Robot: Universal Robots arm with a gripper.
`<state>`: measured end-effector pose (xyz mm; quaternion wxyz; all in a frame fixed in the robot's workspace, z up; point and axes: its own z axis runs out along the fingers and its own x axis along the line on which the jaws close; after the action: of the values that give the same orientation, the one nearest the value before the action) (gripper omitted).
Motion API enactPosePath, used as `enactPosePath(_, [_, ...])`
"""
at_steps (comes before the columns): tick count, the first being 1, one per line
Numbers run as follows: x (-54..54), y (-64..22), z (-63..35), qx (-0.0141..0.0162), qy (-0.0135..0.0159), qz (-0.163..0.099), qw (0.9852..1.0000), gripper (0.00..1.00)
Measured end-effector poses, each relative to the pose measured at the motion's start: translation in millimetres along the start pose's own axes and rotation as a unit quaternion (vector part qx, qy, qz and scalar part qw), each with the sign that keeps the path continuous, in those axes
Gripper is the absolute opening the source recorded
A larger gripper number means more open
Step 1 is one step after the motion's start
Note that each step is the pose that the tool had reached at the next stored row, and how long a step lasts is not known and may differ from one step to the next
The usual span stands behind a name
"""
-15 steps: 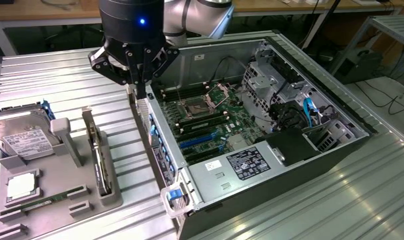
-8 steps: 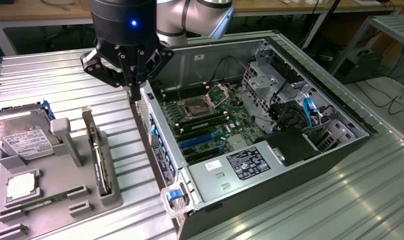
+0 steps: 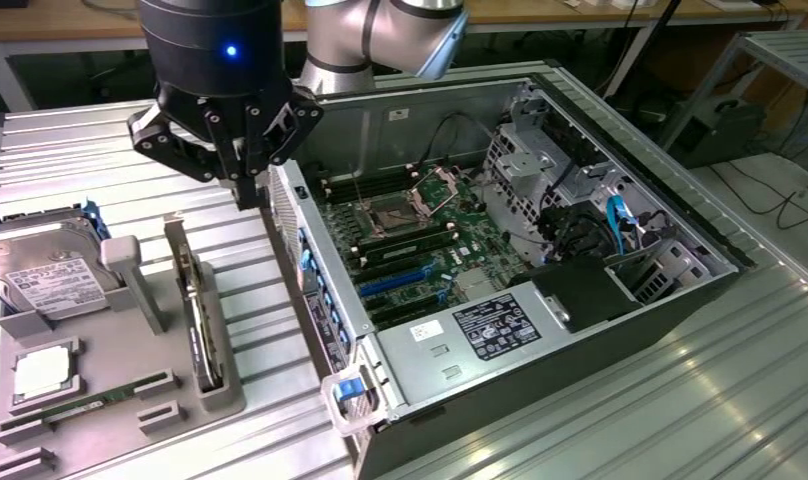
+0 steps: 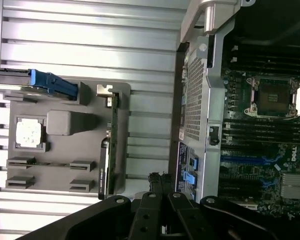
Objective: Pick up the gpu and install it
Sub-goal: 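Reach for the gpu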
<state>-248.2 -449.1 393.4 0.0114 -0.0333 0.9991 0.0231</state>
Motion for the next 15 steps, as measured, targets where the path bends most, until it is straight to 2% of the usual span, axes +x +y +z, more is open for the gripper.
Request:
enactPosePath(5, [13.8,-0.7,-0.3,0.0000,0.0000,0.000,1.0000,0.11])
enactPosePath(15, [33.4,-2.2,-0.8,-0.0001,0.0000,0.000,1.0000,0.11])
